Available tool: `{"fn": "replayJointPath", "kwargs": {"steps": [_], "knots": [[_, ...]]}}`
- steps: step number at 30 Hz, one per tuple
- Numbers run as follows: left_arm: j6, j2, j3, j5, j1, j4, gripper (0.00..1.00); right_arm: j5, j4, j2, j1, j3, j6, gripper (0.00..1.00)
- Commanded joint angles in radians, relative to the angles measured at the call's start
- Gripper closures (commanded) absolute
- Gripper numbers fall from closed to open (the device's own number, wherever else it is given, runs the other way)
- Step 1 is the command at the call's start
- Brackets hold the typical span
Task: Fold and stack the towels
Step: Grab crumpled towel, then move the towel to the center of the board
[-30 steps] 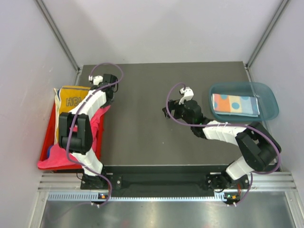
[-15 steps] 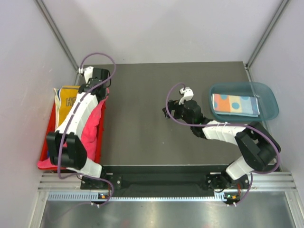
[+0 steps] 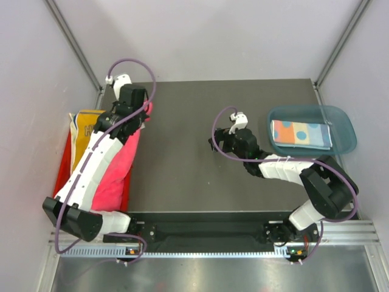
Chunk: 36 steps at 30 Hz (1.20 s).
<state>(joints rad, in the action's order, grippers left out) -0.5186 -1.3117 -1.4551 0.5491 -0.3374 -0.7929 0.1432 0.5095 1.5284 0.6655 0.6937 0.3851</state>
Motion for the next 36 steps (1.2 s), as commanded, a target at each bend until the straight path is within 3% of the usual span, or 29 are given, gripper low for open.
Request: {"fn": "replayJointPath", "kwargs": {"steps": [1,9,18,21,30,36], "knots": [[0.02,0.019,-0.117,0.083,-0.107,-0.029,1.0,0.039,0.055,-0.019,0.009,-0.008,-0.012,0.14],[0.048,-0.086,-0.35,0.107,-0.304,-0.063,1.0,0.134,0.072,-0.06,0.0,-0.046,0.015,0.13],[0.118,-0.339,-0.674,0.109,-0.508,-0.068,1.0,0.205,0.104,-0.12,-0.063,-0.125,0.081,0.12],[0.124,-0.417,-0.755,0.1,-0.535,-0.069,1.0,0.214,0.115,-0.137,-0.079,-0.148,0.101,0.12],[0.114,-0.527,-0.765,-0.035,-0.548,0.023,1.0,0.197,0.132,-0.155,-0.142,-0.187,0.164,0.12],[0.121,-0.621,-0.883,-0.043,-0.548,0.029,1.0,0.176,0.133,-0.152,-0.172,-0.195,0.19,0.12]]}}
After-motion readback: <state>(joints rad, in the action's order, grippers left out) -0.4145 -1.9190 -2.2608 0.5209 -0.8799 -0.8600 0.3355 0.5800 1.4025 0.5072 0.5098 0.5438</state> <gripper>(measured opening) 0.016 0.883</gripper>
